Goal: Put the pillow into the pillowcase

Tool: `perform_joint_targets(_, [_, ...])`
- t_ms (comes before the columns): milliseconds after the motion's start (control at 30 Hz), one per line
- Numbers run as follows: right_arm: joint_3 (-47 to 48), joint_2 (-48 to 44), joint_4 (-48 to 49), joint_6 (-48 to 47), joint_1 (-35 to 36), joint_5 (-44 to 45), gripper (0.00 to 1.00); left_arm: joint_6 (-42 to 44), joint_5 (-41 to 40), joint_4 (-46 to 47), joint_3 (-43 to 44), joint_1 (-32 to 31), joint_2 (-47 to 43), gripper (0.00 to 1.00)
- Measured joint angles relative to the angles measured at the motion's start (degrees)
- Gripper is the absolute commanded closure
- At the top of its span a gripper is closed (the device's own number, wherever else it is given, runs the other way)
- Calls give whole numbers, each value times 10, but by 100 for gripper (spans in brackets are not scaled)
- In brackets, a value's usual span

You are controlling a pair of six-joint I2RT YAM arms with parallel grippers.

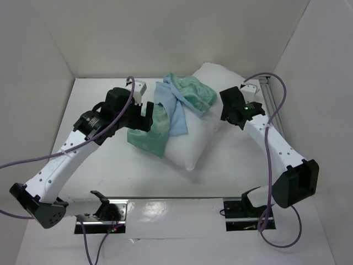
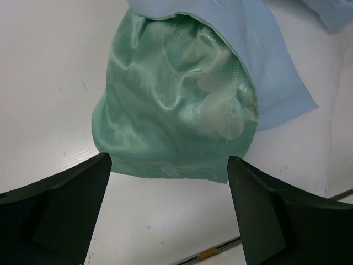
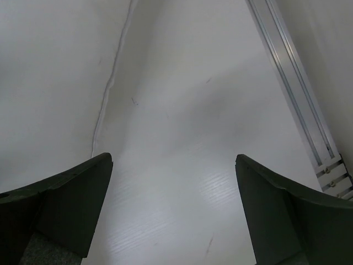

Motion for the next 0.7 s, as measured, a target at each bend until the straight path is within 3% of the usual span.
perform_joint_targets(167, [-8,-12,10,-3,0,-17,0,-8,5,-7,0,-5,14,0])
perform_joint_targets(467, [-5,-67,55,-63,5,-134,0,-35,17,-16,9,-40,78,0])
perform_joint_targets(700, [9,-81,97,-103,73,-190,0,-56,18,15,19,-42,88,5])
